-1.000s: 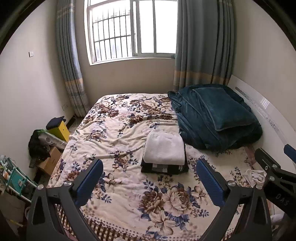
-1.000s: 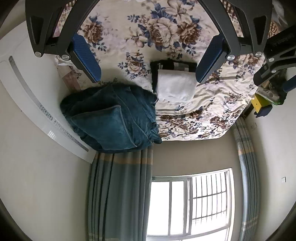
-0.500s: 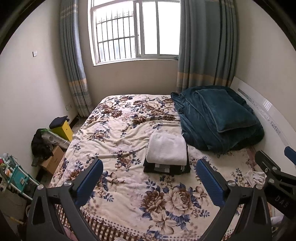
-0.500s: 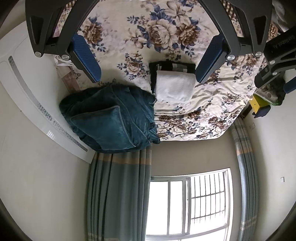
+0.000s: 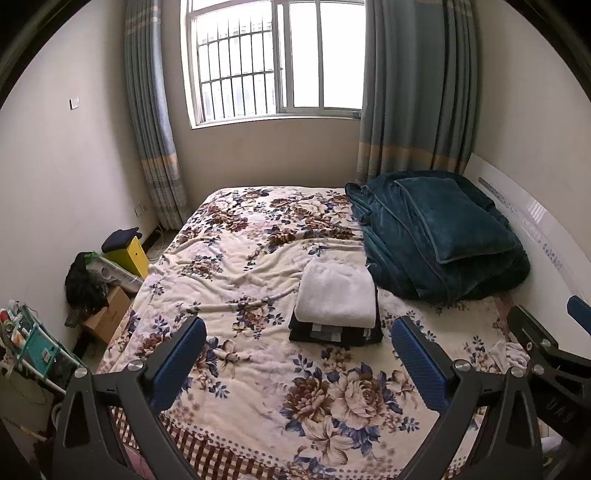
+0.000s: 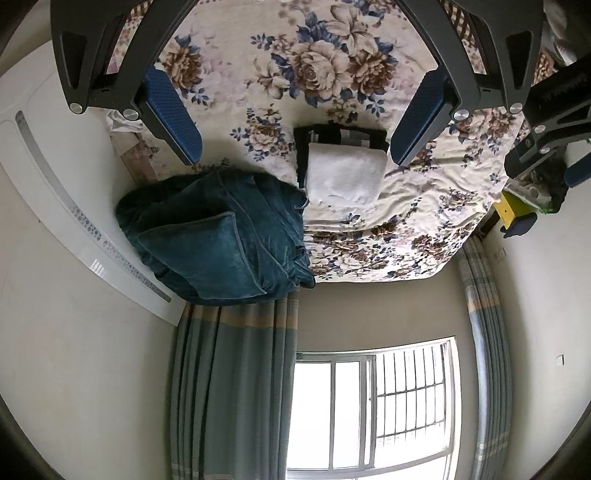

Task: Fold small clothes

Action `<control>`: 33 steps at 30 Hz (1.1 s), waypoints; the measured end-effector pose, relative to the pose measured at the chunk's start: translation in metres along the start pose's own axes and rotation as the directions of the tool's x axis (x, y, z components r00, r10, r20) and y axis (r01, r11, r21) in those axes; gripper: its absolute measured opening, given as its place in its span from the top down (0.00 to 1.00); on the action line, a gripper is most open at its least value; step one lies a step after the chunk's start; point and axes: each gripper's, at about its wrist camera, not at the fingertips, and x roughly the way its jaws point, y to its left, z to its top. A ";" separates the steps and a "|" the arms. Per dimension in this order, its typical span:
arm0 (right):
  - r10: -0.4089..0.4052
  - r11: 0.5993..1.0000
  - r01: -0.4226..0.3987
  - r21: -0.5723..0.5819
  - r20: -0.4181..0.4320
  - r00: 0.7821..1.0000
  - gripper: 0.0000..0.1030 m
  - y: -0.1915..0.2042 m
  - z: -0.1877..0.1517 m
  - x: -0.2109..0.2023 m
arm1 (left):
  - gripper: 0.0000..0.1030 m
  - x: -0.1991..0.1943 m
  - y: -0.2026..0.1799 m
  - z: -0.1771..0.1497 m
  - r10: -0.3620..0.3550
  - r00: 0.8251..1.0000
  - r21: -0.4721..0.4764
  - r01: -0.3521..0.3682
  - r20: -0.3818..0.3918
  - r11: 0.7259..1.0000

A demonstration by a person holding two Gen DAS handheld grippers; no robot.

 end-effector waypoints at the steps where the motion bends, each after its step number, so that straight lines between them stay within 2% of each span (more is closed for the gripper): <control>1: 0.000 1.000 0.000 -0.001 0.000 1.000 0.00 0.001 0.000 -0.001 | 0.00 -0.001 -0.001 -0.001 0.000 1.000 -0.002 0.000 0.001 1.000; 33: 0.000 1.000 0.000 0.000 0.002 1.000 0.00 0.000 -0.003 0.001 | 0.00 -0.002 0.001 -0.002 0.022 1.000 -0.009 -0.022 0.007 1.000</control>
